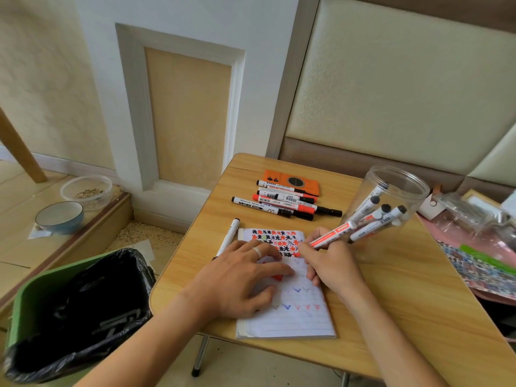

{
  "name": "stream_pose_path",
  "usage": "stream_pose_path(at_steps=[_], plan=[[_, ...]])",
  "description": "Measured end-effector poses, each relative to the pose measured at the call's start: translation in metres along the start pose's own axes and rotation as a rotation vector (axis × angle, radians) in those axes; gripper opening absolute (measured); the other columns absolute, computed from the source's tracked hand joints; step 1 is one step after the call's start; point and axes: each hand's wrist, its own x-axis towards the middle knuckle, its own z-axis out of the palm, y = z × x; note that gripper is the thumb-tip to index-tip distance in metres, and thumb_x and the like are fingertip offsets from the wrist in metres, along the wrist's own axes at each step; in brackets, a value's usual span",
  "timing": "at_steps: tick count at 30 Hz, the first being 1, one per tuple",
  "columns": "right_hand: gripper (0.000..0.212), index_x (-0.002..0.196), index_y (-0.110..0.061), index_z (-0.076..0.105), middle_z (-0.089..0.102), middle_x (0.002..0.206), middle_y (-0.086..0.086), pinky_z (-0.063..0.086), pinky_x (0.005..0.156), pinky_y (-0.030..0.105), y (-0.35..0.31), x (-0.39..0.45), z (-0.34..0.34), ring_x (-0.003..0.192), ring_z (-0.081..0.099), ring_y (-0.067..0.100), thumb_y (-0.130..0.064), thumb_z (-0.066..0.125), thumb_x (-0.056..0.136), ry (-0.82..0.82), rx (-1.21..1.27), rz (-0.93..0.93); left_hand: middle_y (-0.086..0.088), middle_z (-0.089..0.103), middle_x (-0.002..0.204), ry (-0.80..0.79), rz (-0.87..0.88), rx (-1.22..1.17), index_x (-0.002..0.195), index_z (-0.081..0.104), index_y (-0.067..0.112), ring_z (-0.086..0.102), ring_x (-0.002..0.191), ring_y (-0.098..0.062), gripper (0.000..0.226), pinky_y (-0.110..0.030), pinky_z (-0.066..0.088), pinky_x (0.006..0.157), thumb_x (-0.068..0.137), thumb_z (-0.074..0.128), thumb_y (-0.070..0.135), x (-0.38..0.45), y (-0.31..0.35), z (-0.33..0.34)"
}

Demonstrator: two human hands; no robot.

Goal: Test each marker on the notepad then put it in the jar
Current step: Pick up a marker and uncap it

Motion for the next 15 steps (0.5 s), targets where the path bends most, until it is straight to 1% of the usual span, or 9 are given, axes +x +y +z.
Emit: stream_pose_path(at_steps=[4,10,15], plan=[[0.014,0.084,-0.013,0.058,0.058,0.046,0.006,0.044,0.041,0.029,-0.0005,-0.0001,0.0012,0.042,0.056,0.032,-0.015,0.069,0.091,0.023,0.000,-0.010,0.012,0.046,0.143,-0.007,-0.003,0.004,0.141,0.048,0.048,0.040,0.133,-0.009,0.046,-0.032,0.027,0.114,0.096,0.048,0.049,-0.0004,0.0000,0.0000],[0.015,0.087,-0.015,0.058,0.062,0.053,0.010,0.043,0.041,0.029,-0.0043,-0.0018,0.0028,0.044,0.057,0.030,-0.021,0.070,0.094,0.012,-0.017,-0.041,0.012,0.045,0.144,-0.017,-0.005,0.010,0.142,0.046,0.048,0.039,0.133,-0.009,0.046,-0.031,0.026,0.114,0.095,0.045,0.050,0.0008,-0.0003,-0.0003],[0.014,0.085,-0.013,0.057,0.058,0.044,0.006,0.044,0.042,0.030,-0.0031,-0.0024,0.0007,0.041,0.054,0.028,-0.017,0.069,0.092,0.018,-0.038,-0.021,0.012,0.045,0.143,-0.010,-0.001,0.009,0.141,0.047,0.048,0.040,0.131,-0.009,0.047,-0.031,0.026,0.113,0.094,0.046,0.049,0.0006,-0.0003,0.0000]])
